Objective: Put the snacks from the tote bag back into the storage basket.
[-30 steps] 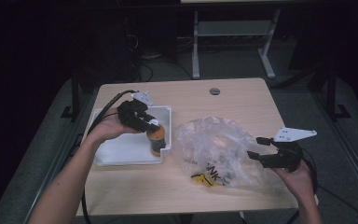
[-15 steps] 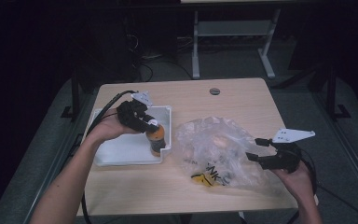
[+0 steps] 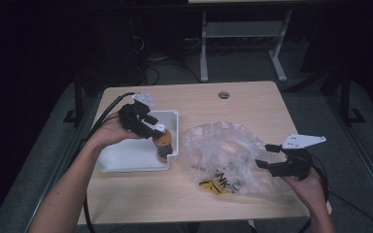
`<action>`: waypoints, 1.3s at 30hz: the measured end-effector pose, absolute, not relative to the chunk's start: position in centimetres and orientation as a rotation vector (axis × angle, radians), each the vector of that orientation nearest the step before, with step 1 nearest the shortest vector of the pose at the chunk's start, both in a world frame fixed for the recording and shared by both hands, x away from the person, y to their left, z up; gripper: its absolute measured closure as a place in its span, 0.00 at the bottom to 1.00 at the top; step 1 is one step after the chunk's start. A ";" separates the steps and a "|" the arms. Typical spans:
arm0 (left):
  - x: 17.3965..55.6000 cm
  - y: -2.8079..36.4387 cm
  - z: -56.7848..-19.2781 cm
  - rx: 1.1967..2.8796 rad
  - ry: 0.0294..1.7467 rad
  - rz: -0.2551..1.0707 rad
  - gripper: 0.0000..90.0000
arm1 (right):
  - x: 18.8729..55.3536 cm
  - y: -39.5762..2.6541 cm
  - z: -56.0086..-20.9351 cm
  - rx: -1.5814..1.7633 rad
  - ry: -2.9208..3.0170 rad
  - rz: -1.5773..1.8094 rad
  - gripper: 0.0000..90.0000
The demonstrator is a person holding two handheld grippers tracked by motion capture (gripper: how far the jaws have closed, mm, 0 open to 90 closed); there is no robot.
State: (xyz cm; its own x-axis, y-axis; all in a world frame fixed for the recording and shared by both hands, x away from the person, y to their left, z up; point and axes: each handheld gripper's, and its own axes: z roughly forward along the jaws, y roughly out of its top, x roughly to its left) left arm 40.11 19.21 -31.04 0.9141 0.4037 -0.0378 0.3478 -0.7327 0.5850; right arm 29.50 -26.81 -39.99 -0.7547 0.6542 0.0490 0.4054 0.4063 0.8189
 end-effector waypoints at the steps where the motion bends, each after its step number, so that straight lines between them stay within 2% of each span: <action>1: 40.1 19.2 -31.1 2.461 0.538 0.122 0.40 | 29.5 -26.8 -40.0 0.926 2.387 1.269 0.32; 9: 40.0 18.9 -31.0 2.463 0.545 0.126 0.33 | 29.3 -26.9 -40.0 0.930 2.378 1.266 0.30; 39: 39.0 20.8 -31.3 2.405 0.586 0.156 0.32 | 29.2 -26.5 -39.9 0.932 2.365 1.245 0.25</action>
